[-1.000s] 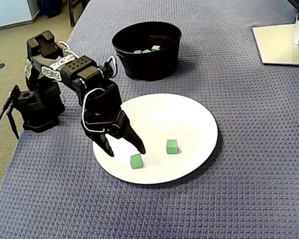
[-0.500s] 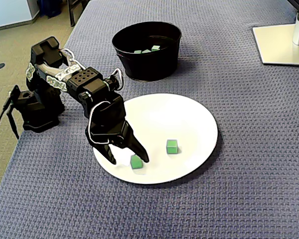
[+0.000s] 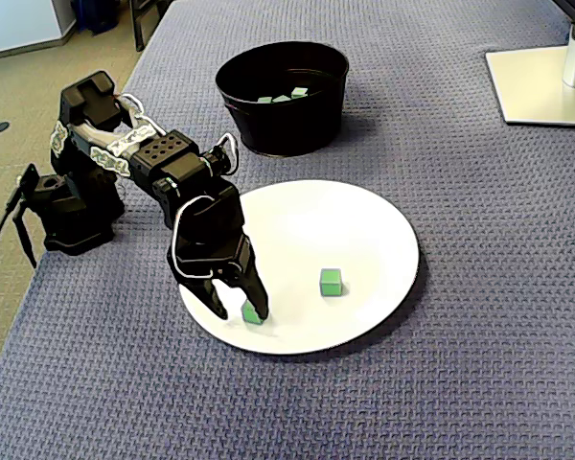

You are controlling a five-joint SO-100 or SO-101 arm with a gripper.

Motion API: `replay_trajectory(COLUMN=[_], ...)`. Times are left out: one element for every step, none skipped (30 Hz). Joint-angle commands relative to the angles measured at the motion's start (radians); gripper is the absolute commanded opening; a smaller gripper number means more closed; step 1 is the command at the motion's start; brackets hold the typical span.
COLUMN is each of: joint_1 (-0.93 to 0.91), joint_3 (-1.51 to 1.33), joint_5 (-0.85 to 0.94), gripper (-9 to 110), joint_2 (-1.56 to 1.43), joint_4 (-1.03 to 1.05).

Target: Pick up the items on the white plate and put them in the black container.

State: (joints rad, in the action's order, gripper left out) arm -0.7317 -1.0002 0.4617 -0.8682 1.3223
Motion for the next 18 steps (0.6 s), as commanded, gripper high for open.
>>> replay_trajectory(joint_1=[0.017,0.018,0.021,0.025,0.029,0.034,0.038,0.043,0.048,0.052,0.057,0.06,0.061,0.063,0.063,0.064,0.066,0.067], joint_3=[-0.002,-0.006,-0.009,-0.014,-0.02,-0.026,-0.035,-0.041,-0.048,-0.052,-0.058,-0.064,-0.069,-0.074,-0.078,-0.084,-0.092,-0.1], joint_5=[0.011,0.011,0.011,0.006,0.005,0.002,-0.002,-0.005,-0.011,-0.014,-0.017,-0.025,-0.029,-0.038,-0.044,-0.049,-0.052,-0.057], gripper=[10,10,10,10,9,8,8,8,10,9,9,8,8,7,7,5,4,2], joint_2=[-0.023,-0.025,-0.025,-0.026,-0.029,-0.031,-0.034,-0.035,-0.035,-0.035,-0.037,-0.038,-0.041,-0.044,-0.048,-0.054,-0.057,-0.063], joint_4=[-0.025,-0.026,-0.026,-0.026,-0.026,-0.026,-0.026,-0.026,-0.025,-0.02,-0.018,-0.018,-0.018,-0.018,-0.018,-0.021,-0.025,-0.029])
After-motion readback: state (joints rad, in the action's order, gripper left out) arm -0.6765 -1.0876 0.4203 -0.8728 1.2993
